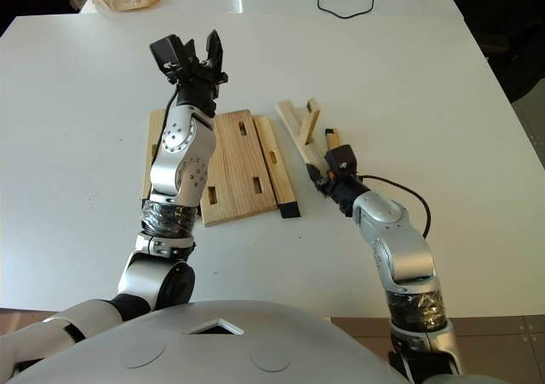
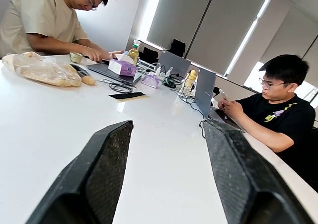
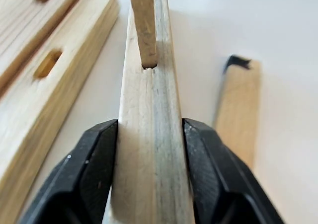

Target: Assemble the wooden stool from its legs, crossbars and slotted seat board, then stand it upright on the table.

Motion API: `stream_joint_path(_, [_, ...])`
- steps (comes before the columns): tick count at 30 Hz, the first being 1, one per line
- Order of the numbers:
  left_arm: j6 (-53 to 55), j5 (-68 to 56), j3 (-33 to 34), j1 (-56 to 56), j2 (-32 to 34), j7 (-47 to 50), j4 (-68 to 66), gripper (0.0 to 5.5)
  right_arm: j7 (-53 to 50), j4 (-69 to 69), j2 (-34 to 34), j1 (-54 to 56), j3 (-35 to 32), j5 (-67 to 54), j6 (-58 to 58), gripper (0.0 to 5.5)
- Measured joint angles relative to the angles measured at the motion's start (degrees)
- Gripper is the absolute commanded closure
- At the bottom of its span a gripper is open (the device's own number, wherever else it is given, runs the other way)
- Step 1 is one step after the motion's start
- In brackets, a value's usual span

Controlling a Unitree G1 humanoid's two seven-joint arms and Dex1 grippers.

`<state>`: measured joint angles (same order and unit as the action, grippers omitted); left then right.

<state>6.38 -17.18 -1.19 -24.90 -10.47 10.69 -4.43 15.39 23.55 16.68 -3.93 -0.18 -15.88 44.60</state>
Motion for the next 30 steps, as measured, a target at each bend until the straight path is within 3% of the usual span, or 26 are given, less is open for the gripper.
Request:
stream_joint_path(4, [5.8, -14.5, 3.4, 0.1, 0.5, -7.0, 2.2, 2.89, -3.2, -6.1, -9.2, 10.8, -14.2, -16.0, 5.2, 3.47])
stream_joint_path(6, [9.3, -22.5, 5.9, 0.1, 1.0, -10.6, 4.6, 2.58, -2.3, -8.1, -10.8, 14.2, -19.3, -26.0, 7.9, 3.47])
stream_joint_path(9, [14.8, -32.6, 7.9, 0.4, 4.2, -18.8, 10.7, 2.15, 4.6, -8.6, -9.9, 16.1, -23.0, -39.3, 11.1, 3.47])
stream_joint_path(13, [26.9, -49.8, 12.0, 2.0, 14.2, -29.8, 19.8, 1.76, 16.4, -9.1, -1.7, 17.8, -26.5, -52.2, 14.9, 3.47])
stream_joint_path(20, [41.3, -71.2, 15.2, 3.7, 23.7, -28.4, 20.4, 1.76, 26.4, -8.7, 7.5, 18.1, -23.1, -56.2, 17.5, 3.47])
stream_joint_path(30, [47.6, -80.6, 12.2, 3.2, 29.0, -26.1, 18.0, 1.76, 35.0, -5.7, 13.1, 16.5, -15.4, -54.7, 16.4, 3.47])
